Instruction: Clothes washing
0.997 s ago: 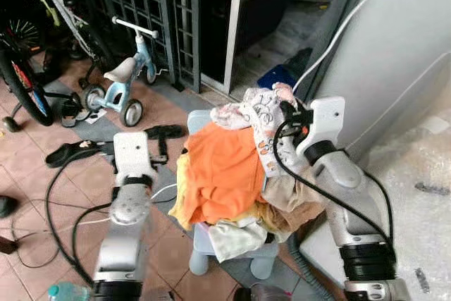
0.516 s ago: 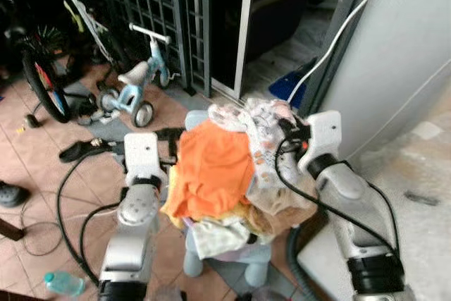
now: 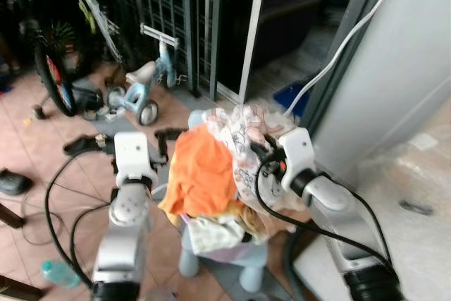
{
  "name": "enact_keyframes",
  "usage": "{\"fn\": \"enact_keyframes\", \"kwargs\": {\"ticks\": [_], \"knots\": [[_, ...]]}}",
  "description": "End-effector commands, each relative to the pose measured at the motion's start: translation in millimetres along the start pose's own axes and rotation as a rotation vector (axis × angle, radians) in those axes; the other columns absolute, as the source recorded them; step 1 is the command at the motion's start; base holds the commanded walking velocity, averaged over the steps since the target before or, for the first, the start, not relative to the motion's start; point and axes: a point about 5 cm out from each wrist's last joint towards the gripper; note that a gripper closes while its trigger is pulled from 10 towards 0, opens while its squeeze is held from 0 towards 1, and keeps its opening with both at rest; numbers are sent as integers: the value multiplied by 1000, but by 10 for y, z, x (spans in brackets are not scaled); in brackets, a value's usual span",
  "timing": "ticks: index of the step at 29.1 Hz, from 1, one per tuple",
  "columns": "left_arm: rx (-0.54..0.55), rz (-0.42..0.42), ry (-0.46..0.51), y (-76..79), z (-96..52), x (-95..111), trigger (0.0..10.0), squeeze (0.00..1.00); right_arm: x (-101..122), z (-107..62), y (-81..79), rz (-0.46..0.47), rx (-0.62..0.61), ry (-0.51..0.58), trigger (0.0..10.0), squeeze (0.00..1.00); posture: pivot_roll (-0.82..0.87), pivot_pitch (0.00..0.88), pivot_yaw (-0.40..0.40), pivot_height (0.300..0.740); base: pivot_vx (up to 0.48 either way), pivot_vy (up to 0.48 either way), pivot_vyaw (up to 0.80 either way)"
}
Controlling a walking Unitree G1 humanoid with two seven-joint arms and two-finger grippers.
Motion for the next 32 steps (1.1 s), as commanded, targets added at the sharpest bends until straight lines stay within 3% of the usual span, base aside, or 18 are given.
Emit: {"fn": "enact_keyframes", "kwargs": {"ticks": [1, 5, 13, 16, 22, 28, 29, 30, 31, 32], "knots": [[4, 7, 10, -11, 17, 31, 10000, 0, 101, 11, 78, 8, -48, 54, 0, 0, -32, 0, -32, 740, 0, 0, 0], [3, 7, 10, -7, 20, 32, 10000, 0, 236, -5, 161, 34, -108, 142, 0, 0, -34, 0, -32, 740, 0, 0, 0], [8, 8, 14, -8, 29, 40, 10000, 0, 351, 3, 238, 44, -164, 218, 0, 0, -31, 0, -34, 740, 0, 0, 0], [11, 9, 15, -13, 30, 43, 10000, 0, 607, -6, 329, 44, -233, 344, 0, 0, -31, 0, -32, 740, 0, 0, 0], [6, 17, 18, -10, 35, 47, 10000, 0, 866, 1, 405, 44, -277, 438, 0, 0, -37, 0, -28, 740, 0, 0, 0], [0, 19, 21, 4, 37, 55, 10000, 0, 746, 9, 343, 56, -255, 396, 0, 0, -38, 0, -29, 740, 0, -127, 0], [-1, 20, 19, 4, 37, 53, 10000, 0, 703, 17, 312, 64, -252, 373, 3686, 0, -39, 0, -29, 740, 0, -274, 0], [0, 20, 19, 4, 37, 53, 10000, 0, 686, 21, 302, 72, -253, 365, 4471, 0, -39, 0, -28, 740, 0, -274, 0], [0, 20, 18, 5, 37, 53, 10000, 0, 678, 24, 295, 76, -255, 361, 8980, 0, -39, 0, -28, 740, 0, -281, 0], [0, 20, 18, 5, 37, 52, 10000, 0, 676, 26, 293, 79, -256, 360, 10000, 0, -39, 0, -27, 740, 0, -277, -544]]}}
Point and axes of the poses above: a point about 5 cm out from each wrist's last joint towards the gripper, its own z axis pointing out of the wrist towards the gripper, its own x axis along the axis of the wrist's last joint, y = z × x, and after that the axes turned 13 degrees about z, right-handed
